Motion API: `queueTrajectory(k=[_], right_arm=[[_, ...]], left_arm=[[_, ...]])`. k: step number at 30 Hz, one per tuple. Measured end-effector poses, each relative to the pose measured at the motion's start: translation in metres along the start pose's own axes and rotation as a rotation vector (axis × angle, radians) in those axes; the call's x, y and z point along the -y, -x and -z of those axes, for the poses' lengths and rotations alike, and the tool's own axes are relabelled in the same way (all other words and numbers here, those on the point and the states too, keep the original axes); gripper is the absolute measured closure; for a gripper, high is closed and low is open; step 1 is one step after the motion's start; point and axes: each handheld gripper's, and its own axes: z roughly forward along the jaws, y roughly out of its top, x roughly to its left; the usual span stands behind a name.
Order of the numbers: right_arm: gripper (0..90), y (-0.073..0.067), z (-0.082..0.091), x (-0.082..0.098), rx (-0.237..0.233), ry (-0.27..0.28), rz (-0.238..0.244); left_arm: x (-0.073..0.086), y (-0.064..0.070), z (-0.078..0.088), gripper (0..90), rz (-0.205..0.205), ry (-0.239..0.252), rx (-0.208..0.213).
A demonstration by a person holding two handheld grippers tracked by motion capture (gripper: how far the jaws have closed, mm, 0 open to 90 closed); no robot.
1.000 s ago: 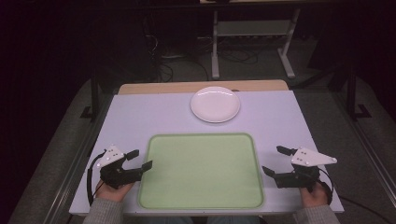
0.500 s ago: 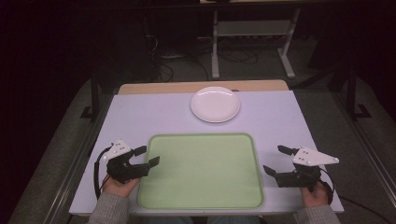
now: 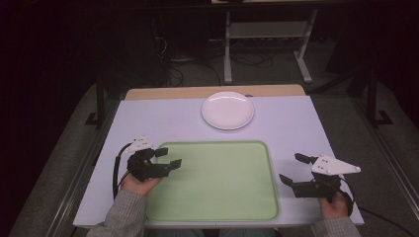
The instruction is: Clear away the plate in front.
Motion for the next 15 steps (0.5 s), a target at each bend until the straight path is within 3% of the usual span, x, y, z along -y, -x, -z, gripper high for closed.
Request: queueTrajectory(k=[8, 15], right_arm=[[13.2, 0.001, 0.001, 0.0, 0.001, 0.004, -0.007], [13.2, 0.002, 0.001, -0.001, 0.005, 0.004, -0.014]], left_arm=[[-0.018, -0.005, -0.018, 25.0, 0.044, -0.01, 0.017], [-0.03, -0.006, -0.033, 27.1, 0.058, -0.009, 0.031]])
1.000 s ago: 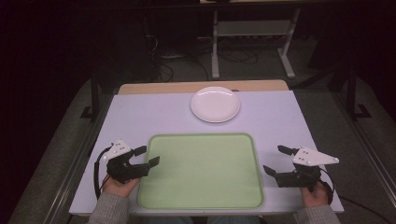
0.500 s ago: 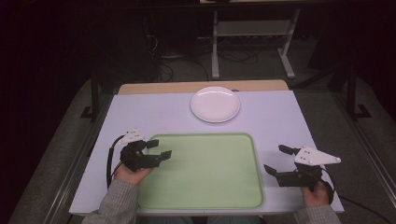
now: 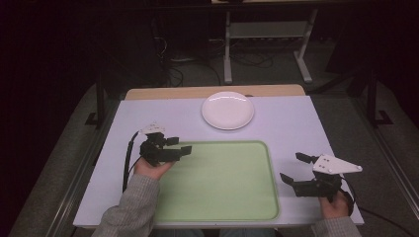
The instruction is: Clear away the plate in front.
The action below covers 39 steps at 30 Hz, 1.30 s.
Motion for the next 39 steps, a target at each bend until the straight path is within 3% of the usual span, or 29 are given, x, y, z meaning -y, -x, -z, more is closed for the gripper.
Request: queueTrajectory(k=[9, 16, 22, 27, 30, 31, 34, 36, 39], right_arm=[[13.2, 0.001, 0.0, -0.001, -0.007, 0.004, -0.008], [13.2, 0.002, 0.0, -0.001, -0.018, 0.011, -0.019], [13.2, 0.003, 0.0, -0.002, -0.023, 0.018, -0.017], [13.2, 0.003, 0.001, -0.002, -0.023, 0.021, -0.017], [13.2, 0.003, 0.001, -0.002, -0.024, 0.023, -0.017], [13.2, 0.003, 0.0, -0.002, -0.025, 0.023, -0.017], [13.2, 0.003, 0.0, -0.002, -0.026, 0.025, -0.016], [13.2, 0.004, 0.0, -0.002, -0.027, 0.029, -0.016], [13.2, 0.004, 0.0, -0.003, -0.033, 0.03, -0.025]], left_arm=[[-0.024, 0.0, -0.031, 29.7, 0.042, -0.022, 0.03], [-0.038, 0.004, -0.05, 30.6, 0.041, -0.031, 0.026], [-0.053, 0.003, -0.074, 28.5, 0.099, -0.04, -0.006], [-0.063, -0.002, -0.089, 28.4, 0.199, -0.019, -0.014], [-0.067, -0.005, -0.096, 28.4, 0.232, -0.029, -0.027], [-0.069, -0.009, -0.103, 29.0, 0.284, -0.025, -0.033], [-0.07, -0.015, -0.113, 30.8, 0.369, -0.029, -0.059], [-0.07, -0.02, -0.12, 31.6, 0.435, -0.03, -0.053], [-0.068, -0.034, -0.131, 34.2, 0.603, -0.025, -0.009]])
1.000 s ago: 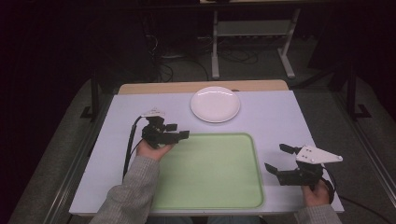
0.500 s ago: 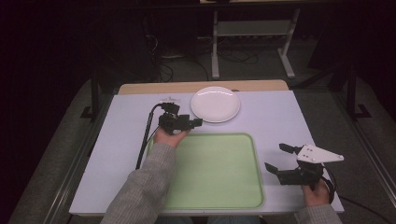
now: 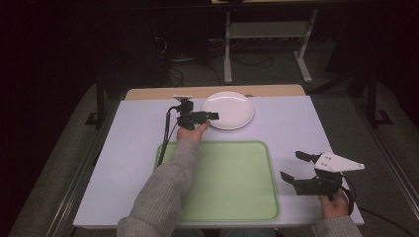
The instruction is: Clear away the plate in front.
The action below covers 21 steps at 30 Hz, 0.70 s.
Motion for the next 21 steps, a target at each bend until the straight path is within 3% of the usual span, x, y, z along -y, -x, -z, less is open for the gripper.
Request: queueTrajectory(k=[1, 2, 4, 6, 7, 8, 13, 17, 21], right_arm=[[13.2, 0.0, 0.0, 0.0, 0.0, 0.0, 0.0], [13.2, 0.002, 0.0, -0.001, -0.036, -0.009, -0.02], [13.2, 0.003, 0.0, -0.002, -0.06, -0.007, -0.034], [13.2, 0.004, 0.0, -0.002, -0.067, -0.005, -0.038], [13.2, 0.004, 0.0, -0.002, -0.067, -0.005, -0.038], [13.2, 0.004, 0.0, -0.002, -0.064, -0.003, -0.038], [13.2, 0.004, 0.001, -0.002, -0.053, 0.005, -0.033], [13.2, 0.004, 0.001, -0.003, -0.056, 0.009, -0.031], [13.2, 0.005, 0.002, -0.005, -0.079, 0.005, -0.038]], left_arm=[[0.0, 0.0, 0.0, 34.7, 0.0, 0.0, 0.0], [-0.002, -0.006, -0.005, 35.3, 0.06, 0.004, -0.038], [-0.003, -0.011, -0.009, 36.9, 0.115, 0.018, -0.072], [-0.004, -0.016, -0.012, 38.4, 0.159, 0.025, -0.082], [-0.004, -0.016, -0.012, 38.6, 0.159, 0.025, -0.082], [-0.005, -0.019, -0.016, 38.8, 0.195, 0.024, -0.092], [-0.008, -0.026, -0.024, 39.6, 0.244, 0.033, -0.127], [-0.008, -0.027, -0.03, 41.5, 0.278, 0.029, -0.131], [-0.005, -0.025, -0.042, 41.6, 0.336, 0.033, -0.122]])
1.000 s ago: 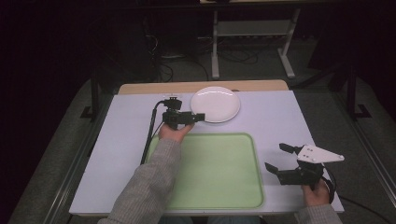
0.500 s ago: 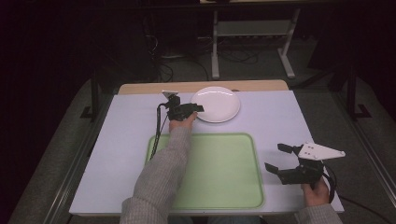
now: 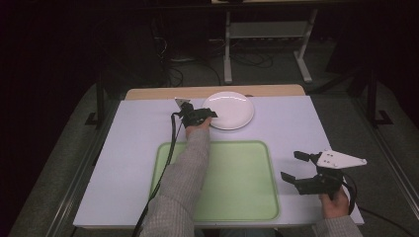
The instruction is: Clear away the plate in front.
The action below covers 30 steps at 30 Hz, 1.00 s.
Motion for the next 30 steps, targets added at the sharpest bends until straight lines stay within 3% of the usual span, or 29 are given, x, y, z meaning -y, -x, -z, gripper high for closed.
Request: queueTrajectory(k=[4, 7, 15, 19, 23, 26, 30], right_arm=[[13.2, -0.001, 0.001, -0.001, 0.001, 0.014, 0.013], [13.2, -0.002, 0.002, -0.002, -0.003, 0.024, 0.029], [13.2, -0.004, 0.004, -0.003, 0.006, 0.034, 0.053], [13.2, -0.005, 0.005, -0.004, 0.01, 0.041, 0.061], [13.2, -0.005, 0.006, -0.004, 0.011, 0.041, 0.067], [13.2, -0.005, 0.006, -0.004, 0.015, 0.044, 0.068], [13.2, -0.005, 0.007, -0.004, 0.018, 0.045, 0.068]], left_arm=[[0.004, -0.001, -0.007, 41.7, 0.05, 0.002, 0.024], [0.006, 0.001, -0.008, 39.3, 0.076, 0.036, 0.028], [0.013, 0.001, -0.009, 44.2, 0.095, 0.089, 0.006], [0.015, -0.003, -0.008, 58.4, 0.063, 0.089, -0.029], [0.017, -0.007, -0.008, 72.2, 0.072, 0.11, -0.036], [0.018, -0.008, -0.008, 77.4, 0.077, 0.111, -0.04], [0.02, -0.011, -0.008, 78.8, 0.112, 0.13, -0.017]])
